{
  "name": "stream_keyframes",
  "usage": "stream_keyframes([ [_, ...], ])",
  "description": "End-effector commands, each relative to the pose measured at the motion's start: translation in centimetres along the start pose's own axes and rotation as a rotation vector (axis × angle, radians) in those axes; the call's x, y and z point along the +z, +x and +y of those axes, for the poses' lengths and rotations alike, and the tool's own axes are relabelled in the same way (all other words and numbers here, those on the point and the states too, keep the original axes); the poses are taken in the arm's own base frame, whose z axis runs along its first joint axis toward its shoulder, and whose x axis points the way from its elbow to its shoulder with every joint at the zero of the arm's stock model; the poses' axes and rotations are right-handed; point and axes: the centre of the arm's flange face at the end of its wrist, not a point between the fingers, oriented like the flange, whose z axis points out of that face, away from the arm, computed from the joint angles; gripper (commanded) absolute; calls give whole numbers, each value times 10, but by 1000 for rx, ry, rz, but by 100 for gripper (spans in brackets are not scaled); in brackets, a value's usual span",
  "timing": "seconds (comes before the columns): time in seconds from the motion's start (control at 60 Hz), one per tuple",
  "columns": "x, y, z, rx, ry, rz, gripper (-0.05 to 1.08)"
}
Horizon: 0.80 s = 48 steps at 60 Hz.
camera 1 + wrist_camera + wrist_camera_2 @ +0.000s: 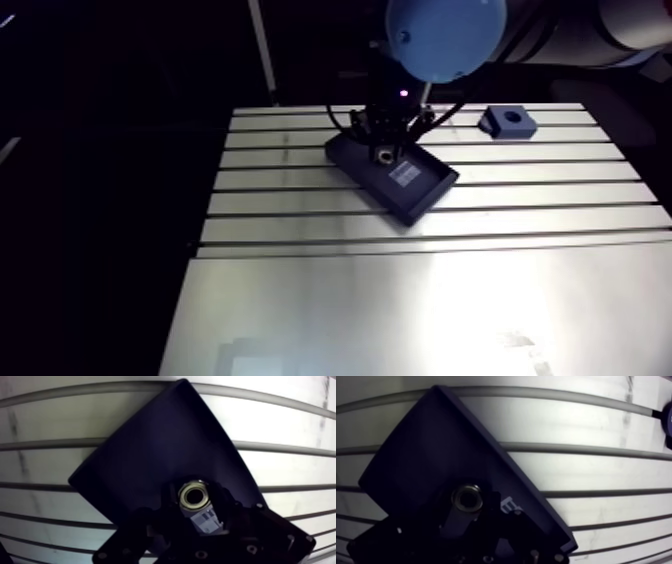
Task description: Pick up the bearing and press it into the housing until flush.
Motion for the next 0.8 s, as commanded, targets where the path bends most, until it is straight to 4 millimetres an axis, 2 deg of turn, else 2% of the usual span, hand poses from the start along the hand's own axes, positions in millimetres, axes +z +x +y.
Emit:
stream_keyframes([
  [0.017,-4,0,-1,-1,1,7,59],
  [0.183,-11,0,0,1,2,16,61],
  [0.517,-51,-6,2,-21,0,37,65],
  [0.717,-91,-2,8,-44,-5,53,68],
  [0.783,-100,3,14,-62,-8,52,68],
  [0.8,-104,5,20,-67,-9,52,68],
])
